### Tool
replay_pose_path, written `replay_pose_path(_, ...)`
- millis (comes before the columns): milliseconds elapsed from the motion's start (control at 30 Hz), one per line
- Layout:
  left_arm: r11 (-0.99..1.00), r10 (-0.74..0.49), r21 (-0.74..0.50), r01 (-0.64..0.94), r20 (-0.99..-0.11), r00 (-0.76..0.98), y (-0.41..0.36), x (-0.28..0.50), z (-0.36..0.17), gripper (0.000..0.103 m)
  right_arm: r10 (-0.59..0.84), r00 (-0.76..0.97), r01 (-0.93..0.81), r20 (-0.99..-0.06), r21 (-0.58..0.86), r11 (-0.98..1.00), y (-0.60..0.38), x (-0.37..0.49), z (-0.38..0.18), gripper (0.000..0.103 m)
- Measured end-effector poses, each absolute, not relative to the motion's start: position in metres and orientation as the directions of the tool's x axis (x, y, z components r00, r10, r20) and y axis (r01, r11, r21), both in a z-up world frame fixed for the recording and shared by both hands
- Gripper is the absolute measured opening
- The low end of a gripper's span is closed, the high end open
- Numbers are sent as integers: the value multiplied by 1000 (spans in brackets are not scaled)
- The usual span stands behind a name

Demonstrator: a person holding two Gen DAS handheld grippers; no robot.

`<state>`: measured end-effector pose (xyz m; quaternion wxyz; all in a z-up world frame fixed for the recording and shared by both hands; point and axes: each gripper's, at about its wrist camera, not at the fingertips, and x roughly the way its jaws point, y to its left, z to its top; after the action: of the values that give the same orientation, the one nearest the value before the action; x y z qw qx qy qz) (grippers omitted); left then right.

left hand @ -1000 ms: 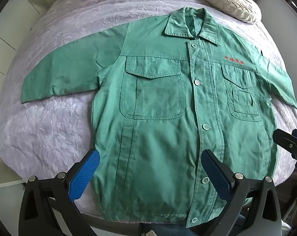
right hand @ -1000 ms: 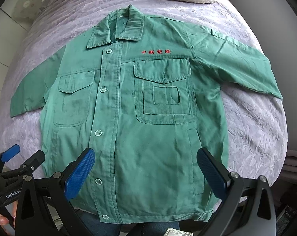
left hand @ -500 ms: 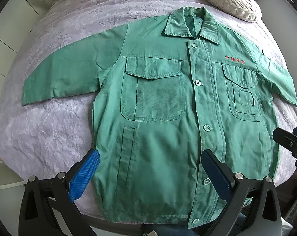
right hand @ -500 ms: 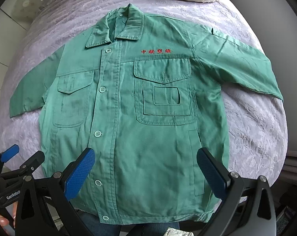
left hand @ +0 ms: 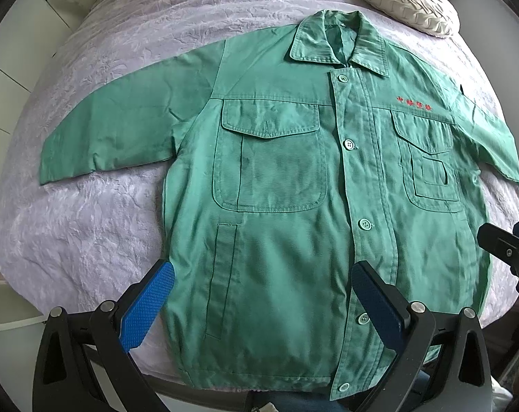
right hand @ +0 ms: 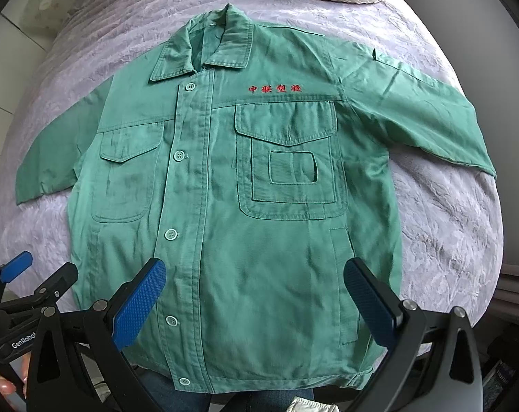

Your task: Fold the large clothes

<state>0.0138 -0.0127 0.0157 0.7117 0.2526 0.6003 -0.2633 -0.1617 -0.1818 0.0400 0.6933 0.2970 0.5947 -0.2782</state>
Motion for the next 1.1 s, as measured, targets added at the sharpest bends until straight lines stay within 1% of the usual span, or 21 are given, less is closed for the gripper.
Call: replay_pose_path(1100,731,-80,25,682,-989,121,-11,11,11,103,-26,127,741,-992,77,667,-180,-162,36,103)
